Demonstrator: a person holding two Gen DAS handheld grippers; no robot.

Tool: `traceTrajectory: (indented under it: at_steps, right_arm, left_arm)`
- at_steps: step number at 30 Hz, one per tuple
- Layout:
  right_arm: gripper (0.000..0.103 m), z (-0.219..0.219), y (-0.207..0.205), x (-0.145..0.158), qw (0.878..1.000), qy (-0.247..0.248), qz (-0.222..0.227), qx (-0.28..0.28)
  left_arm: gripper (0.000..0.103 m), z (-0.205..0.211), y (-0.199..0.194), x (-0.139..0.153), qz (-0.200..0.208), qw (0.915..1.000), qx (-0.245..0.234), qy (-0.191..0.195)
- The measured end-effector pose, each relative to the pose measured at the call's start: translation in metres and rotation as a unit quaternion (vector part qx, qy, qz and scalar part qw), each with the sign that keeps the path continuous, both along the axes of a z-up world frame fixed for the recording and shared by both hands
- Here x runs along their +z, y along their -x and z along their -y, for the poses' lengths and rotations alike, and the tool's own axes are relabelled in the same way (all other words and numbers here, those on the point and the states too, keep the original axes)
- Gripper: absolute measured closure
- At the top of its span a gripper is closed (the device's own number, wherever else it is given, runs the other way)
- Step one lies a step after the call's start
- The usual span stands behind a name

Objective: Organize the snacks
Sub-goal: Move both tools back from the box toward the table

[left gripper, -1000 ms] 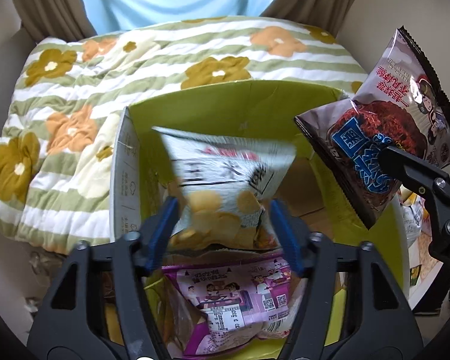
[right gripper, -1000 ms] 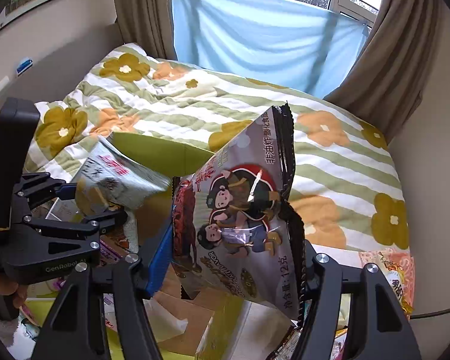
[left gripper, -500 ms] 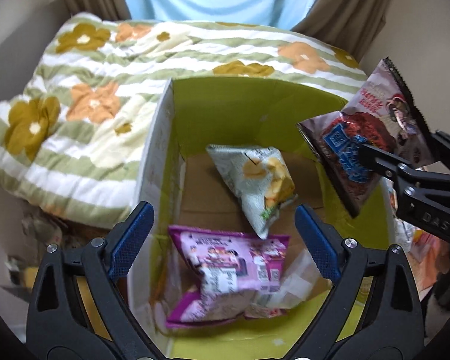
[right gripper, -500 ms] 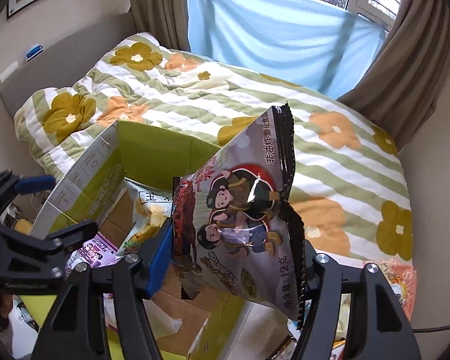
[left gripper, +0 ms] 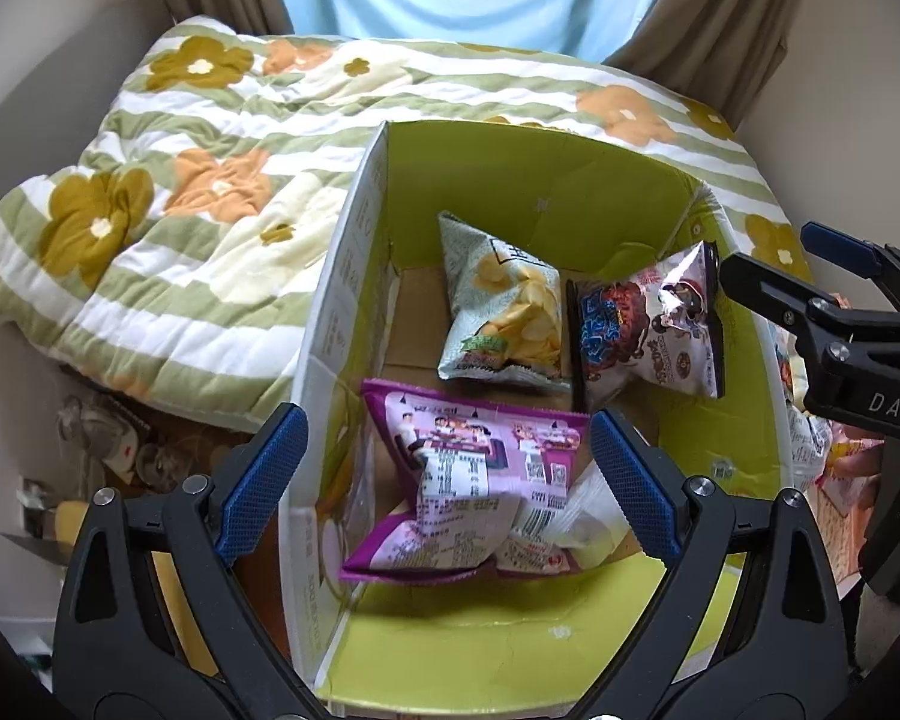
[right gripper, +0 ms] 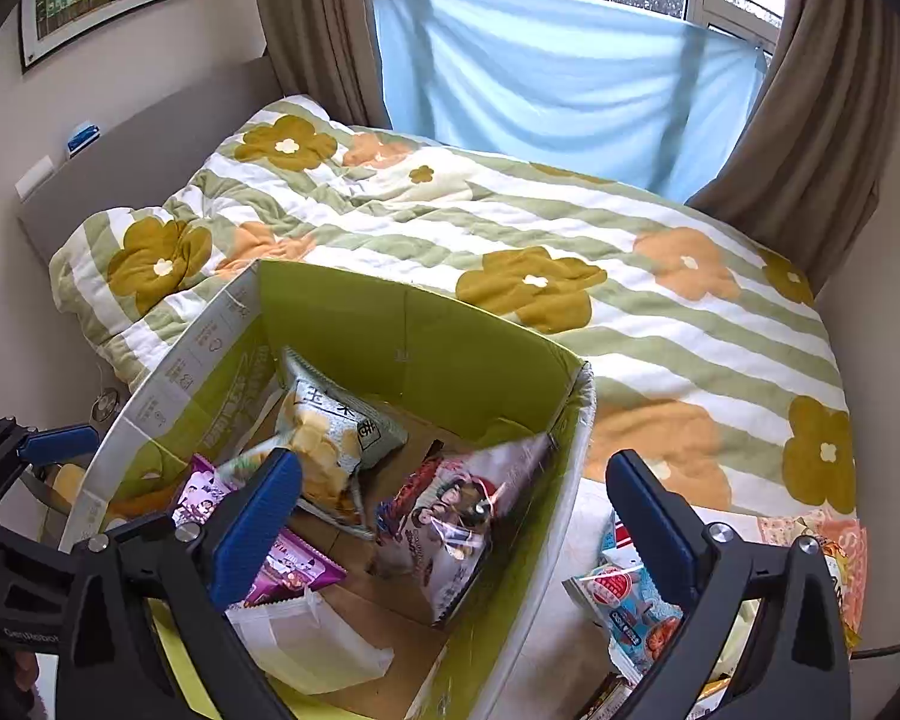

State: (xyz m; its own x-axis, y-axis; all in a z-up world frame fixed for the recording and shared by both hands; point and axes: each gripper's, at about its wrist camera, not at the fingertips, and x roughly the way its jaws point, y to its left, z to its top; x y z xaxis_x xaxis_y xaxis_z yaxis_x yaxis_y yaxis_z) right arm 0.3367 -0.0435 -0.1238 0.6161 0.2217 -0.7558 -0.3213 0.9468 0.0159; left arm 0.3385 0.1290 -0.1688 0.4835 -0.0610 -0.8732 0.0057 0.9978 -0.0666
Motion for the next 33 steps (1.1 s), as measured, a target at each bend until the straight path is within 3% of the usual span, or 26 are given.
traceTrajectory:
  at_steps: [10,19,24,33]
  right_arm:
    - [0.002,0.005,0.035,0.020,1.000,-0.009,0.010,-0.004]
    - [0.002,0.023,0.076,0.052,0.998,-0.037,0.035,-0.039]
    - [0.002,0.053,0.101,0.063,0.996,-0.051,0.040,-0.067]
    - [0.002,0.131,0.148,0.069,0.993,-0.060,0.055,-0.091]
  left_arm:
    - [0.009,0.001,0.026,0.025,0.024,0.9997,-0.001,0.003]
    - [0.009,0.018,0.046,0.051,0.053,0.9976,-0.045,0.001]
    - [0.009,0.042,0.060,0.055,0.058,0.9954,-0.075,0.016]
    - [0.009,0.103,0.094,0.065,0.074,0.9934,-0.086,0.020]
